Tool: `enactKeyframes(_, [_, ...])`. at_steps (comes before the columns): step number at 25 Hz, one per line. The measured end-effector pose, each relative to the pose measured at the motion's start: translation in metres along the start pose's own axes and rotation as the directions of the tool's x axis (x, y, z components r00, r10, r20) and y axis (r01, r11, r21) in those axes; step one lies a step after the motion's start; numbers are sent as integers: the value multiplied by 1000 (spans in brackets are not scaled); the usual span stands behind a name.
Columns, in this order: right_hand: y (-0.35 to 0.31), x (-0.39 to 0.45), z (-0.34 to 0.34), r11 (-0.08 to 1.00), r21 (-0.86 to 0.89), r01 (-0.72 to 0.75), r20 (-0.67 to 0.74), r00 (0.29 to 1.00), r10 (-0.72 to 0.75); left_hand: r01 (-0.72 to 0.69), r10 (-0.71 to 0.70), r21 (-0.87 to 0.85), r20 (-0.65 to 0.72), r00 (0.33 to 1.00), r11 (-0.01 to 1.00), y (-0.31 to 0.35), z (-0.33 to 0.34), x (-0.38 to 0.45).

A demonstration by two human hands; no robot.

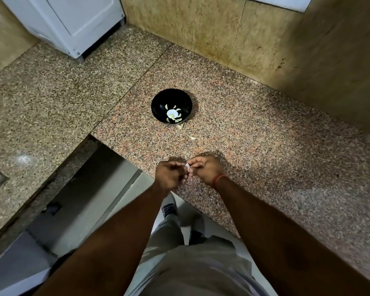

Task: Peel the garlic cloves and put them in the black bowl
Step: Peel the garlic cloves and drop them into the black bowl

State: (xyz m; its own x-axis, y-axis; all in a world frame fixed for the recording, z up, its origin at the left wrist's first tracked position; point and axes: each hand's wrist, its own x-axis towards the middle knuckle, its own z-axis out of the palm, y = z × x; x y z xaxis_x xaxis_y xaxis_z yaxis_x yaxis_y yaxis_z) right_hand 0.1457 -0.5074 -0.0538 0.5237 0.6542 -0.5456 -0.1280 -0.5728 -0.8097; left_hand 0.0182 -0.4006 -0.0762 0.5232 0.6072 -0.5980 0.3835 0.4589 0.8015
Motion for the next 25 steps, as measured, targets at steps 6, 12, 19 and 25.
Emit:
enactKeyframes(6, [1,11,3,998,-27,50,16,999,-49,13,-11,-36,48,999,999,6,-4,9])
enactKeyframes(12, [-8,11,5,941,336,-42,-63,996,67,31,-29,-43,36,999,999,8,-3,12])
enactKeyframes(19, [-5,13,14,920,384,-76,-77,991,114,-51,65,230,-54,996,972,8,3,10])
enactKeyframes(25, [-5,18,8,948,313,-59,-106,990,97,-350,370,758,154,916,551,15,-9,6])
